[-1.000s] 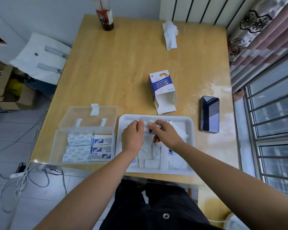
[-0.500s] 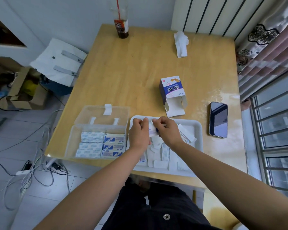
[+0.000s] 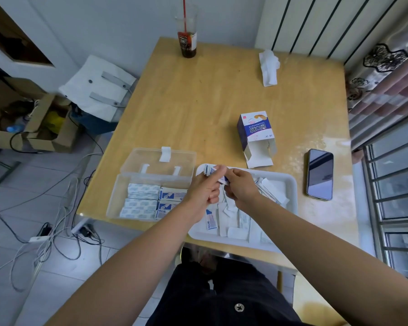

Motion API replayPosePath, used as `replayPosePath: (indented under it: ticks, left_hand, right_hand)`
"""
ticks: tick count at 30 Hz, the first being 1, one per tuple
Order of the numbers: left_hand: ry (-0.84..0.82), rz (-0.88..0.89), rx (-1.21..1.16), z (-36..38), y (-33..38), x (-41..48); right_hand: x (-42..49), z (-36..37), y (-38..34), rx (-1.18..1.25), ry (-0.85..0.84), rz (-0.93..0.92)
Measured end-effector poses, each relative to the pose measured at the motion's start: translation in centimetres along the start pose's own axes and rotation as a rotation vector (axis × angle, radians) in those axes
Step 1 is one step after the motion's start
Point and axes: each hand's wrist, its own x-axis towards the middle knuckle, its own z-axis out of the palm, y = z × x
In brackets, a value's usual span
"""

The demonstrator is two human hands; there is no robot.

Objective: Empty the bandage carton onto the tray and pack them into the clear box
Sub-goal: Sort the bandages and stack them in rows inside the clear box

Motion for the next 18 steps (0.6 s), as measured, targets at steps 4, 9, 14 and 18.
replayPosePath:
  ticks: [4,9,14,18]
  left_hand:
    - [0.165,0.086,0.015,-0.3,-0.2,0.1]
    - [0.22,0.062,0.001,-0.3,-0.3,0.2]
    - [0.214,0.139,0.309,-1.7,-0.7,0.5]
    - [0.222,0.226,0.506,-4.1,-0.1,0.5]
  right_hand:
    - [-0.4,0.5,-0.3,-0.014,-0.049,0.054]
    - [-0.8,0.8,-0.1,-0.081,-0.063,0.006]
    - [-0.9,1.4,0.0,-0.165,-0.012,-0.069]
    - [-1.3,2.2,-0.2,-0.16,-0.184,-0.065]
